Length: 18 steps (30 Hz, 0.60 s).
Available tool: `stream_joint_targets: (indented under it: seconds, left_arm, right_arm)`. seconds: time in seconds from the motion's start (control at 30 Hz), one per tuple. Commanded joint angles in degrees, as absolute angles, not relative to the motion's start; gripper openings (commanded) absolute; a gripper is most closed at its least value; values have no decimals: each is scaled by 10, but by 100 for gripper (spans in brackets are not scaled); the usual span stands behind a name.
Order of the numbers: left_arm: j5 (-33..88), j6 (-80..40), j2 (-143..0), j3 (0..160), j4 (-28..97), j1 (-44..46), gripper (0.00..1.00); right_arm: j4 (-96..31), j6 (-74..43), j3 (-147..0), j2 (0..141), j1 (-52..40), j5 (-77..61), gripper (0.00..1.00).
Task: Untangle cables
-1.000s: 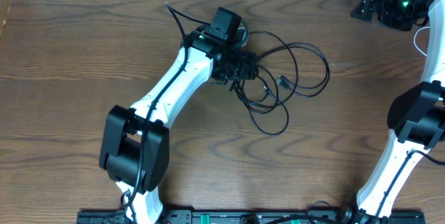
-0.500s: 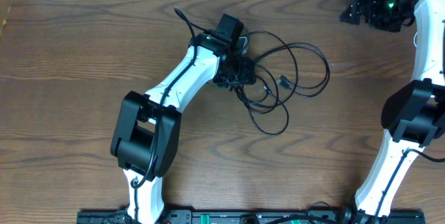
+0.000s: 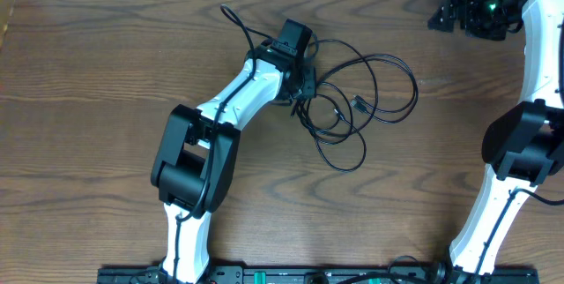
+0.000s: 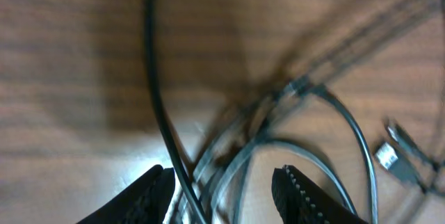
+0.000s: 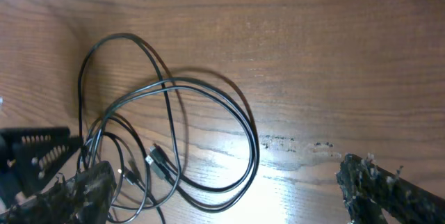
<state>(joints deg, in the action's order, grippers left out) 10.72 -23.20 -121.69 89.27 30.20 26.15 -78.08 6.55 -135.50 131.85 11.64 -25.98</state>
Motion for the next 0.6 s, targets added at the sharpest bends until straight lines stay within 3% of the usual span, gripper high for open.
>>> stream_joint_targets:
  seconds: [0.0, 0.57]
  left_arm:
    - [61, -258, -1236, 889, 286, 262, 49]
    - [29, -305, -1254, 881, 277, 262, 25]
  right_arm:
    - [-783, 74, -1351, 1319, 111, -260, 99]
    - [-787, 74, -1351, 1319, 111, -260, 99]
